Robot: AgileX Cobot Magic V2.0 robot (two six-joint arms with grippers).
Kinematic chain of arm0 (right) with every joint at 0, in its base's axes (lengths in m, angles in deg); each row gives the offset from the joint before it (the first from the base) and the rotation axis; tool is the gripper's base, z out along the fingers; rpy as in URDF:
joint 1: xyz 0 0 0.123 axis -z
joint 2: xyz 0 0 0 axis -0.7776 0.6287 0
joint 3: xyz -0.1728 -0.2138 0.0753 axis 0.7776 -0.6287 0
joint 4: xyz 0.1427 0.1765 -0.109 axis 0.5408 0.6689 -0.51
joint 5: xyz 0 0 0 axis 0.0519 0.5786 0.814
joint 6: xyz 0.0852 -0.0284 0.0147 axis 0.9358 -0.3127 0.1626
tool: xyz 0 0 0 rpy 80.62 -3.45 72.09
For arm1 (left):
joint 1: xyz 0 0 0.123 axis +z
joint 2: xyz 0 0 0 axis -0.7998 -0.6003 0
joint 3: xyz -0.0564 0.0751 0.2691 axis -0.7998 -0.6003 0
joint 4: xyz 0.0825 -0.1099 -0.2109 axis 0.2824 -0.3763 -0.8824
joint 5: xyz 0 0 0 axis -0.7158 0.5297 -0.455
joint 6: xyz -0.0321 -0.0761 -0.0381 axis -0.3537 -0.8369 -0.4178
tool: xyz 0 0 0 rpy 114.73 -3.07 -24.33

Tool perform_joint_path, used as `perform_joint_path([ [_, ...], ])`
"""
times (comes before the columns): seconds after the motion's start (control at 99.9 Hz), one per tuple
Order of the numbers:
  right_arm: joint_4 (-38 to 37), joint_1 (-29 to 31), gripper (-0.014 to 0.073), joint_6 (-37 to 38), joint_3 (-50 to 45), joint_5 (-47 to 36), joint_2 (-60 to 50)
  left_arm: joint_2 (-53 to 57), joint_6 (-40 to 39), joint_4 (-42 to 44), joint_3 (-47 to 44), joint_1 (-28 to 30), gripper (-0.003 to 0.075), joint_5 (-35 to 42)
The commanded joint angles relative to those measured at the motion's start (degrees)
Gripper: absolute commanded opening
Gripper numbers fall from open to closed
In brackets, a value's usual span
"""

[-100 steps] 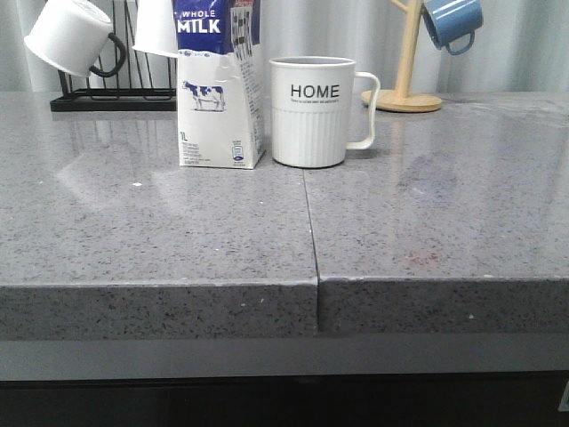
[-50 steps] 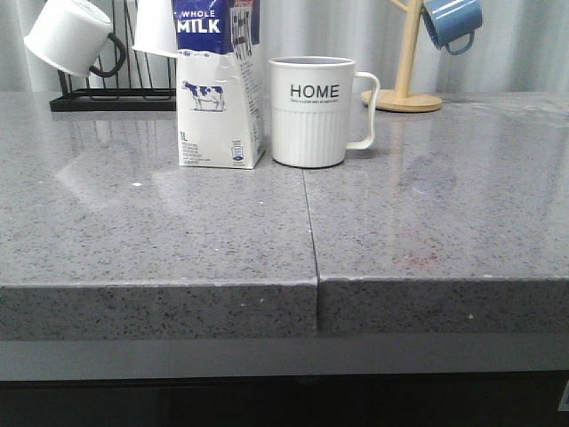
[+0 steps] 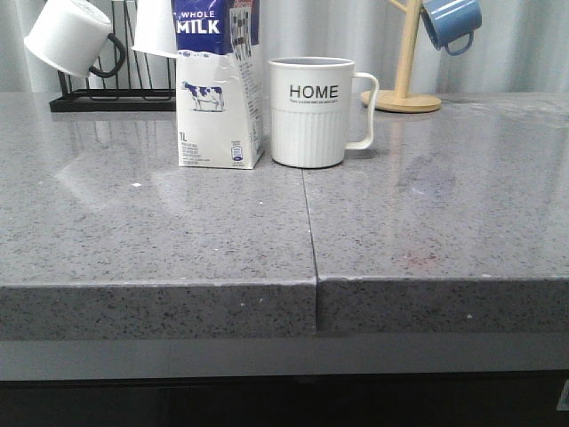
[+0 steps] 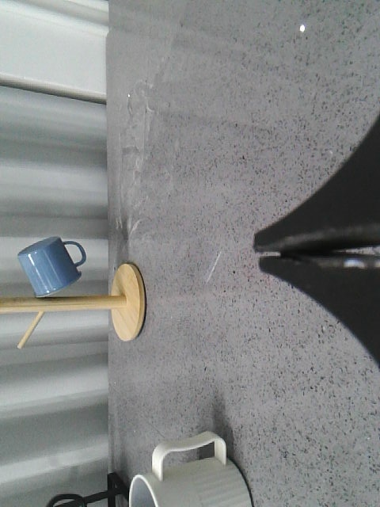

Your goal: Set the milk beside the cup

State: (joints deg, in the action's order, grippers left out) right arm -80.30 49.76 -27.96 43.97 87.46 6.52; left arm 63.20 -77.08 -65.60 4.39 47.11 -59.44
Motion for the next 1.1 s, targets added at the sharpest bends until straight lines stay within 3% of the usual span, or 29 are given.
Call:
perform_joint_path([
  [0.0,0.9,-0.5,-0.0122,-2.0,1.1,-5.0,0.0,1.7,-0.4,-0.2,-3.0,-0.3,-0.0020,4.4],
  [0.441,7.3,-3.6,-0.0122,-6.5,-11.0,-9.2,-15.8,1.7,-0.4,-0.2,-3.0,-0.3,-0.0021,4.4],
  [0.661,7.8,-3.6,-0.0122,-6.5,-16.4,-14.5,-15.8,1.7,-0.4,-0.2,-3.0,-0.3,-0.0021,4.4],
  [1.091,7.8,-3.6,-0.0122,-6.5,-16.4,-14.5,-15.8,1.7,-0.4,-0.2,-3.0,-0.3,-0.0021,4.4],
])
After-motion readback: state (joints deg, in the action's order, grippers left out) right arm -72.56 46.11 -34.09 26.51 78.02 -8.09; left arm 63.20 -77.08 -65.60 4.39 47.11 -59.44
